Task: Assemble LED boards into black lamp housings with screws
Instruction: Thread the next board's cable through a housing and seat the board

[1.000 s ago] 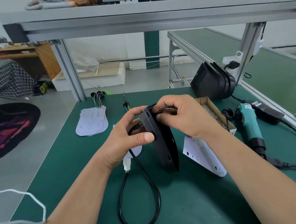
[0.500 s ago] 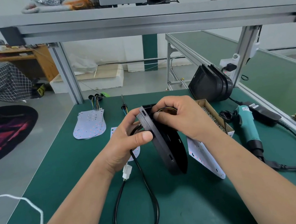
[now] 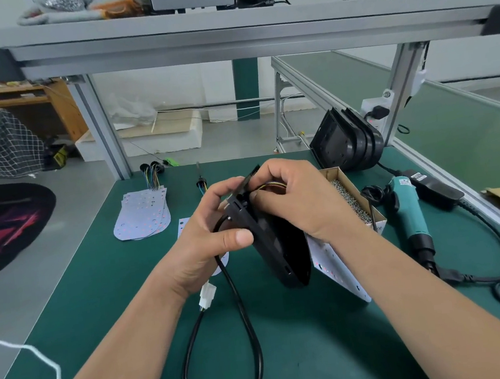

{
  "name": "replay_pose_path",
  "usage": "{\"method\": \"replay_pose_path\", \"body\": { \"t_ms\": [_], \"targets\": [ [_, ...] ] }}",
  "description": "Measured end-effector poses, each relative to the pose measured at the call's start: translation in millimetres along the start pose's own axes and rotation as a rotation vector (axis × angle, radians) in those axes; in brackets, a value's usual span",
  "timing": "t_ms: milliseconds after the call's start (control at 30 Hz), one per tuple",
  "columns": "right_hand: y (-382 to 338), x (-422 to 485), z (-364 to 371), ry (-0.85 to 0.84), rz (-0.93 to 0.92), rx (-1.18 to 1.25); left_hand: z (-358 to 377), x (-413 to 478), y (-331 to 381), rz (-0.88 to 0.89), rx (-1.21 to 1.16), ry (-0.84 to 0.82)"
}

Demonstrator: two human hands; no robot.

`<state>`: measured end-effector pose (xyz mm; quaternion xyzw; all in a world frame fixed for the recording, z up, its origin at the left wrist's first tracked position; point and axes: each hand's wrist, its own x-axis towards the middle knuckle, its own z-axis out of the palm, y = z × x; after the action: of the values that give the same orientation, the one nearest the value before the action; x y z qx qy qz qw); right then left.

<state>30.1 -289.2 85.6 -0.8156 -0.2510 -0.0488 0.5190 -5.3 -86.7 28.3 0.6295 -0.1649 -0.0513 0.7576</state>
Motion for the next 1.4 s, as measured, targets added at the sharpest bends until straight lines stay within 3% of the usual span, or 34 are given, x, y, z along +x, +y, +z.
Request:
{"method": "replay_pose_path", "body": {
  "t_ms": [300, 533, 967, 1233, 1400],
  "targets": [
    [-3.5, -4.0, 8.3, 0.066, 0.036, 0.034, -4.3, -0.1, 3.7, 0.0, -0.033, -0.054],
    [-5.3, -5.9, 12.5, 0.097, 0.029, 0.047, -0.6, 0.8, 2.9, 0.029, 0.07, 0.01],
    [-1.0, -5.5, 2.5, -0.1, 0.035, 0.242, 4.0, 1.2, 6.5, 0.087, 0.193, 0.074],
    [4.1, -5.9, 7.9, 0.06, 0.078, 0.257, 8.2, 3.3, 3.3, 0.106, 0.174, 0.07],
    [2.7, -6.6, 4.8, -0.008, 0.039, 0.255, 9.6, 4.3, 2.0, 0.115, 0.156, 0.058]
  ]
}}
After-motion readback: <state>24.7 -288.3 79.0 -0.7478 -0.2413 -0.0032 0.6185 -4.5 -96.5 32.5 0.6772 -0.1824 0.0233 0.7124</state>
